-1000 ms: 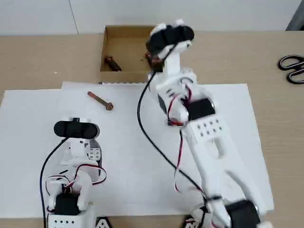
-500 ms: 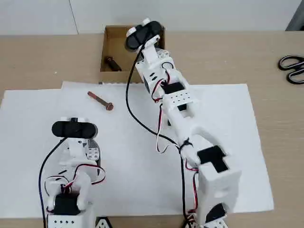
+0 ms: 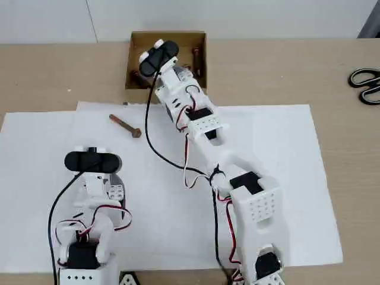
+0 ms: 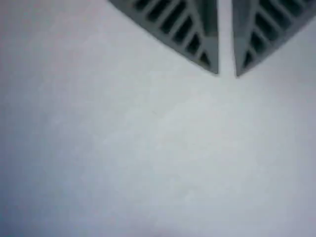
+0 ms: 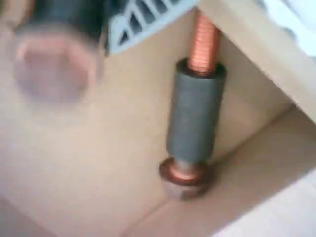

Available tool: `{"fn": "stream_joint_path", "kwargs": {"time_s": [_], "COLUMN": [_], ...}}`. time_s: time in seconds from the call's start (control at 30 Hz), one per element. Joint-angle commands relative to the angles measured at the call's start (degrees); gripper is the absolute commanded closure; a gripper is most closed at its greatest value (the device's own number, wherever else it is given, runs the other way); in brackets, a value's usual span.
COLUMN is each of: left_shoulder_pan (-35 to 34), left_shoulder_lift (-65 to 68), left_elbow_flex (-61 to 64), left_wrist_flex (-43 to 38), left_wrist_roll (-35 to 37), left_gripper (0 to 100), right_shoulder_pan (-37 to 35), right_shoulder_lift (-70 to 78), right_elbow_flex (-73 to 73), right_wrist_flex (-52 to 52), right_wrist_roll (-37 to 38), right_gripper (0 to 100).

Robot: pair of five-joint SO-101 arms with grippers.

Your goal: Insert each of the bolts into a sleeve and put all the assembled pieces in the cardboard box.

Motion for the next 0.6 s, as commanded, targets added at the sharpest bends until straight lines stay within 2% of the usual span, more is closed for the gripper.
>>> {"fn": "stream_joint_path", "kwargs": {"time_s": [0.0, 0.1, 0.23, 0.5, 0.57], "left_shoulder_pan": [-0.4, -0.4, -0.4, -0.8, -3.3], "left_shoulder_lift": [-0.4, -0.4, -0.4, -0.4, -0.4], "left_elbow_flex": [-0.2, -0.2, -0.2, -0.2, -0.3], "left_wrist_flex": [-1.2, -1.2, -1.2, -0.9, -0.9], "left_wrist_roll": [0.2, 0.2, 0.2, -0.1, -0.1], "left_gripper": [99, 99, 99, 99, 99], "right_shoulder_pan": [0.0, 0.1, 0.0, 1.4, 2.0], "right_shoulder_lift": [-1.5, -3.6, -9.0, -22.9, -25.5], "right_elbow_flex": [-4.6, -7.4, -9.8, -9.8, -9.8], "right_wrist_flex": [3.6, 8.3, 18.4, 42.1, 46.8], "right_wrist_roll": [0.8, 0.8, 0.8, 0.6, 0.7], "right_gripper": [85.6, 89.5, 99.8, 99.5, 99.5]}}
